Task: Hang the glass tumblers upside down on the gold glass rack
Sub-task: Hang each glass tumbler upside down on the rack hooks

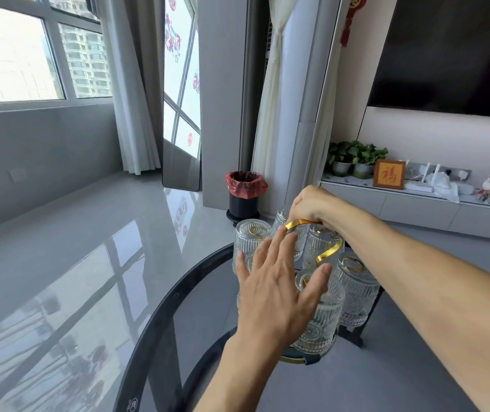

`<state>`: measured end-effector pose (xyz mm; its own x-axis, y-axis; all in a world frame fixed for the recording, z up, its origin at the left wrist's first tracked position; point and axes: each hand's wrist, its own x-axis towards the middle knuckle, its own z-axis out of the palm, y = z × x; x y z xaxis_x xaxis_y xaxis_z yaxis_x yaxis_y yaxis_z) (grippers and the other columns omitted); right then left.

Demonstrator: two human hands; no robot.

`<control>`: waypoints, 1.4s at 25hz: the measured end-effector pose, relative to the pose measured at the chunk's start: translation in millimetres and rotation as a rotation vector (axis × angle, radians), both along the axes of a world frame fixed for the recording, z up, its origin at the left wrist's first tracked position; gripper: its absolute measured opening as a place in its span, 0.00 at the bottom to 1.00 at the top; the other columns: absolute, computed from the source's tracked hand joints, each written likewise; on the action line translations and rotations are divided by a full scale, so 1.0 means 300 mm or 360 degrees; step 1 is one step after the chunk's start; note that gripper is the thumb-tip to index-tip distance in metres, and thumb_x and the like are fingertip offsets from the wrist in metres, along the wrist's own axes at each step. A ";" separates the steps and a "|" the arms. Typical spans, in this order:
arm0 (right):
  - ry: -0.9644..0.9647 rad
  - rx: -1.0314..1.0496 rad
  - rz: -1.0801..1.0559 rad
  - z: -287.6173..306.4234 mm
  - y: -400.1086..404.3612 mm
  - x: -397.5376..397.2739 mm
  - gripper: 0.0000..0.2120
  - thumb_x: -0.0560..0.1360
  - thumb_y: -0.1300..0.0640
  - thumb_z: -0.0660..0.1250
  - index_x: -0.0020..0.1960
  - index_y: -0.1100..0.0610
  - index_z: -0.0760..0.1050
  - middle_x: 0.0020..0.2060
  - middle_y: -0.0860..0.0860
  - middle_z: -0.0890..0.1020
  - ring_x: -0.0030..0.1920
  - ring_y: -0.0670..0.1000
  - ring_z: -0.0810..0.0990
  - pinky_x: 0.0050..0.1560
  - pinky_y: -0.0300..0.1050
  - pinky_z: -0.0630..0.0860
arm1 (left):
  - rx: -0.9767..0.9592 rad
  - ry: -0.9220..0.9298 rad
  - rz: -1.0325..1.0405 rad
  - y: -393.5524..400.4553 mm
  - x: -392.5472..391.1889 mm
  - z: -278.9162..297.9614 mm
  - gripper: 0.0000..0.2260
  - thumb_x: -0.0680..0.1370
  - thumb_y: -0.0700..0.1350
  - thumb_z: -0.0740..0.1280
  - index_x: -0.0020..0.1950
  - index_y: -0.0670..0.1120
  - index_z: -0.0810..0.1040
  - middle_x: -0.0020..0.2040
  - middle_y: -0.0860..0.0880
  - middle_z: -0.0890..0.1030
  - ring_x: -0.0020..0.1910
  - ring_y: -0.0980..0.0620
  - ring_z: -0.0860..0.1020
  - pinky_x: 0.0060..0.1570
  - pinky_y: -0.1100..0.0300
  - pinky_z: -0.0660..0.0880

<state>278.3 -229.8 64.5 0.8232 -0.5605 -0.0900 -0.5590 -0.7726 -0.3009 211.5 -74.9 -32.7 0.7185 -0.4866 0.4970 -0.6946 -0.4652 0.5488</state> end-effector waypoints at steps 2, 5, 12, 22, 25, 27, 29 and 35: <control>0.0045 0.0018 -0.0017 -0.007 -0.009 0.014 0.20 0.68 0.54 0.76 0.56 0.63 0.81 0.54 0.57 0.83 0.53 0.56 0.82 0.50 0.46 0.80 | -0.0004 0.0001 -0.0005 0.001 0.000 -0.001 0.33 0.77 0.71 0.49 0.79 0.59 0.56 0.80 0.59 0.58 0.79 0.54 0.54 0.75 0.44 0.41; 0.0078 0.0027 -0.0018 -0.012 -0.010 0.021 0.21 0.68 0.51 0.75 0.55 0.63 0.80 0.48 0.55 0.81 0.44 0.52 0.80 0.33 0.40 0.72 | -0.0007 -0.0020 -0.0007 0.001 0.001 -0.001 0.32 0.78 0.70 0.50 0.79 0.57 0.57 0.80 0.58 0.59 0.79 0.54 0.56 0.75 0.43 0.42; -0.0231 0.0129 -0.0173 -0.031 -0.055 -0.054 0.18 0.65 0.45 0.64 0.25 0.55 0.83 0.36 0.50 0.84 0.41 0.55 0.81 0.52 0.52 0.76 | 0.0028 -0.0047 -0.0002 0.007 0.006 -0.003 0.30 0.77 0.70 0.50 0.77 0.60 0.57 0.80 0.58 0.59 0.78 0.53 0.57 0.75 0.42 0.44; -0.0547 0.0373 0.0224 -0.031 -0.100 -0.185 0.30 0.76 0.33 0.54 0.35 0.52 0.85 0.44 0.51 0.84 0.50 0.53 0.81 0.50 0.47 0.70 | 0.0062 -0.0035 0.0019 0.007 -0.012 0.002 0.32 0.77 0.70 0.50 0.77 0.57 0.60 0.80 0.58 0.59 0.78 0.53 0.58 0.76 0.41 0.50; -0.0272 0.0418 0.0385 -0.017 -0.069 -0.164 0.42 0.71 0.25 0.44 0.33 0.52 0.87 0.47 0.50 0.86 0.54 0.53 0.79 0.57 0.53 0.68 | 0.0062 -0.0043 0.0029 0.005 -0.011 0.004 0.32 0.76 0.70 0.50 0.77 0.57 0.60 0.80 0.58 0.59 0.78 0.52 0.58 0.76 0.41 0.51; -0.0112 0.0390 0.0439 -0.023 -0.056 -0.155 0.45 0.67 0.22 0.40 0.33 0.51 0.87 0.50 0.49 0.86 0.57 0.53 0.77 0.63 0.56 0.65 | 0.0065 -0.0037 0.0023 0.003 -0.008 0.002 0.32 0.76 0.70 0.50 0.77 0.58 0.60 0.80 0.58 0.59 0.78 0.52 0.58 0.76 0.41 0.50; -0.0137 0.0367 0.0424 -0.036 -0.056 -0.151 0.45 0.65 0.20 0.39 0.33 0.48 0.86 0.56 0.51 0.84 0.60 0.54 0.77 0.64 0.56 0.64 | 0.0045 -0.0038 0.0004 0.005 -0.007 0.004 0.29 0.76 0.70 0.51 0.76 0.63 0.57 0.80 0.57 0.60 0.78 0.51 0.59 0.76 0.41 0.51; -0.0304 0.0506 0.0420 -0.062 -0.056 -0.164 0.40 0.70 0.23 0.43 0.33 0.46 0.86 0.59 0.54 0.82 0.63 0.57 0.75 0.60 0.53 0.62 | 0.0000 -0.0037 -0.0026 0.008 -0.007 0.004 0.24 0.77 0.69 0.52 0.70 0.72 0.48 0.79 0.56 0.63 0.78 0.50 0.61 0.75 0.38 0.52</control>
